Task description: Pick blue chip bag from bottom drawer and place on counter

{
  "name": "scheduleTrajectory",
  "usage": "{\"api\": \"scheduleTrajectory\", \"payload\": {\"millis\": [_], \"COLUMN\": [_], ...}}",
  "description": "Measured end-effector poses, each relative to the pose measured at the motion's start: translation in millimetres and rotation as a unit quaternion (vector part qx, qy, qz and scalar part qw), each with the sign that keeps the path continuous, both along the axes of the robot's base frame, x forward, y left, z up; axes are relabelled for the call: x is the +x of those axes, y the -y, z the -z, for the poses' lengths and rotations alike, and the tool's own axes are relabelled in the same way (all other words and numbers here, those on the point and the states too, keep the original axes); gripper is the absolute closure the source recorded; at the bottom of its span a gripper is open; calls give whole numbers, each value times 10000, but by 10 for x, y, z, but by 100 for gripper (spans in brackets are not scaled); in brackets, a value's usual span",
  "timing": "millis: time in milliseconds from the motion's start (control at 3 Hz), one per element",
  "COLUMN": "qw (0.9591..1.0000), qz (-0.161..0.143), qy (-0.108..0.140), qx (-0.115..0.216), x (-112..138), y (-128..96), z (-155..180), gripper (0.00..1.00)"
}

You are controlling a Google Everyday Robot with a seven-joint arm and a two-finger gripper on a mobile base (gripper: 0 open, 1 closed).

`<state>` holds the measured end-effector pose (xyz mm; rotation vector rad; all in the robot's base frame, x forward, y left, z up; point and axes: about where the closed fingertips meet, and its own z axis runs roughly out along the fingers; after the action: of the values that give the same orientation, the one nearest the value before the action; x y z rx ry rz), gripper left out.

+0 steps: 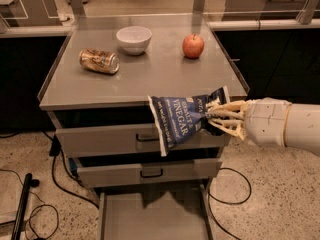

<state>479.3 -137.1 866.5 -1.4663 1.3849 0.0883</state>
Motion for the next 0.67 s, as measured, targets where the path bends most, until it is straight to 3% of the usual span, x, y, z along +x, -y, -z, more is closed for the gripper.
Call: {"api": "scheduleTrajectory", "payload": {"millis": [667], "qw": [9993], "qz": [-340], "qy": [125], "qx": [-86], "x": [363], "y": [-224], "z": [-95], "gripper": [100]}}
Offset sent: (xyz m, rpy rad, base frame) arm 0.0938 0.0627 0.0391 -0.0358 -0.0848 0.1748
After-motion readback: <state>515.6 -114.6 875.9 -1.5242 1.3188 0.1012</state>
